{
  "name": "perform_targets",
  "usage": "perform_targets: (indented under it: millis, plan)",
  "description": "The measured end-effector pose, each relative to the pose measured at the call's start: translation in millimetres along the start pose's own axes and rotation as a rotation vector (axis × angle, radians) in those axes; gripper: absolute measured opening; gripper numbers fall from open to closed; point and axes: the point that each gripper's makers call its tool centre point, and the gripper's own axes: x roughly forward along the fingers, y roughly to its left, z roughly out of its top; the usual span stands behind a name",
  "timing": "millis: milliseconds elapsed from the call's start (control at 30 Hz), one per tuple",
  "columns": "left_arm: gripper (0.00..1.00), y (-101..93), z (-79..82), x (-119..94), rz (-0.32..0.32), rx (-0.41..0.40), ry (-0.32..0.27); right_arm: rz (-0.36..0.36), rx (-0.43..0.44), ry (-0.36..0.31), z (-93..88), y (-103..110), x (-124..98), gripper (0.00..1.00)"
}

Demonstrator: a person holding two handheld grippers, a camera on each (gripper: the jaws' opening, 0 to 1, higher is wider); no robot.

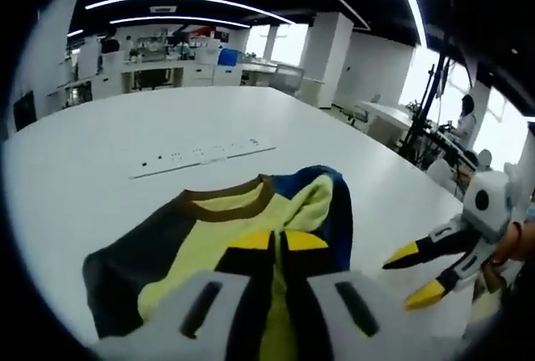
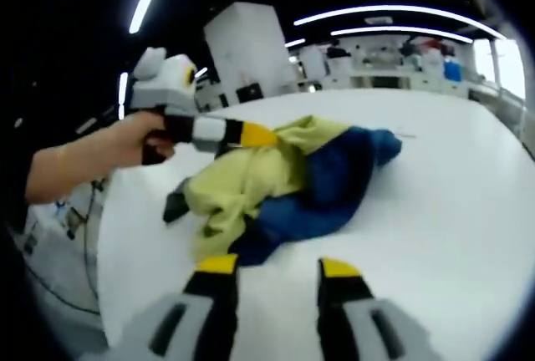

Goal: Fold the garment on the visible template until the final outline fits inside the template.

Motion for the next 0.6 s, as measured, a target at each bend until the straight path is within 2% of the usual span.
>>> perform_targets:
  millis: [133,433,600]
  plan:
    - [0.01,7.5,-6.9,2.4,0.033,0.018,0.014,-0.010,-0.026,0.004,-3.2,0.9,11.3,0.27]
    - [0.01,18.6,-26.0,6.8,0.063,0.021,0.045,-0.050,-0.057,0.017,-9.2,8.6,30.7,0.15]
    - [0.00,20.5,-28.7,5.4,0.076,0.037,0.046,-0.087,-0.128,0.032,-8.9,12.3,34.9,0.10]
